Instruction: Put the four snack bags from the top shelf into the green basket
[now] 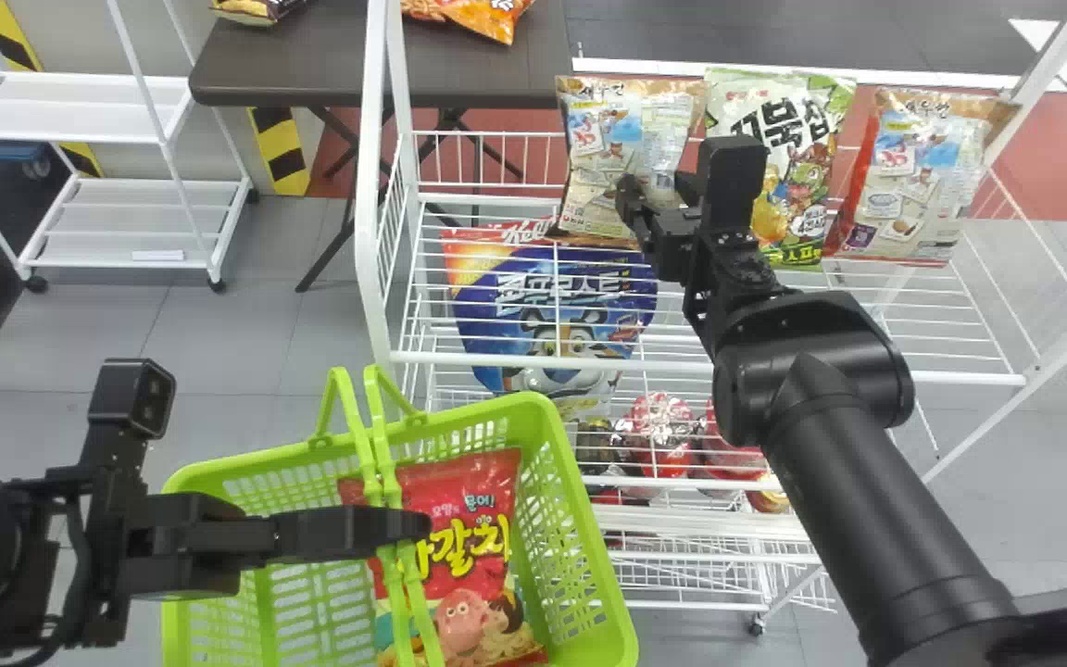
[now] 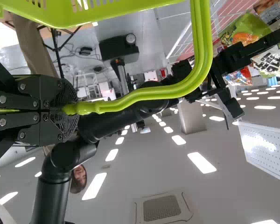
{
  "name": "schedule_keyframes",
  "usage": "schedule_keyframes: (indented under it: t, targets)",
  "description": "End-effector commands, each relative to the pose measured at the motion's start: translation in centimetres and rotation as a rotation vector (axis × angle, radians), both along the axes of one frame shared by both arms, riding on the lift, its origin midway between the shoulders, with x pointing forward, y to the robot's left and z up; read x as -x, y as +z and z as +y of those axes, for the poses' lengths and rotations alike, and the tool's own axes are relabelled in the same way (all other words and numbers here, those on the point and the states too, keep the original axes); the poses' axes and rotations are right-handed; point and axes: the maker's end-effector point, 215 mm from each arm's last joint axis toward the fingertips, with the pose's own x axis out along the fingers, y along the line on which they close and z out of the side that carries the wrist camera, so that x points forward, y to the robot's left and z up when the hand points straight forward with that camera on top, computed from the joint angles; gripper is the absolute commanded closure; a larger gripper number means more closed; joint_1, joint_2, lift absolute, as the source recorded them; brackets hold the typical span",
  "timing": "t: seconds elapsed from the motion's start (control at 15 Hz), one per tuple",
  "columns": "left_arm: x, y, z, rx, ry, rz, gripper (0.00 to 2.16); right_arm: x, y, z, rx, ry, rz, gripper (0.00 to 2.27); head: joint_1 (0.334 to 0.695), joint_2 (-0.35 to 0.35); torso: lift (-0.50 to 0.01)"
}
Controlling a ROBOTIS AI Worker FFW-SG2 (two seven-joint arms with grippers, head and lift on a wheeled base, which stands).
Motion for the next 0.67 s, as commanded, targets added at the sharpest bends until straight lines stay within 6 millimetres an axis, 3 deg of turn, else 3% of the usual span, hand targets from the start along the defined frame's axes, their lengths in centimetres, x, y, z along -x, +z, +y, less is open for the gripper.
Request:
schedule_keyframes:
  t: [0.0,0.27,0.47,0.6]
  targets:
    - [0.2,0.2,0.0,0.014,-0.003,0.007,2.15,0.5,0.5,0.2,-0.008,0.003,-0.037,2.25,0.695,-0.046,0.0]
    - [0.1,0.5,0.1,0.03,0.005,0.008,2.15,3.8,2.2,1.2,-0.032,0.019,-0.078,2.25,0.695,-0.043,0.0]
    - [-0.2,0.6,0.2,0.031,0.012,0.002,2.15,6.7,5.8,2.9,-0.062,0.07,-0.115,2.25,0.695,-0.03,0.0]
    - [-0.2,0.8,0.0,0.032,0.007,-0.001,2.15,8.7,7.2,3.7,-0.074,0.102,-0.109,2.25,0.695,-0.013,0.0]
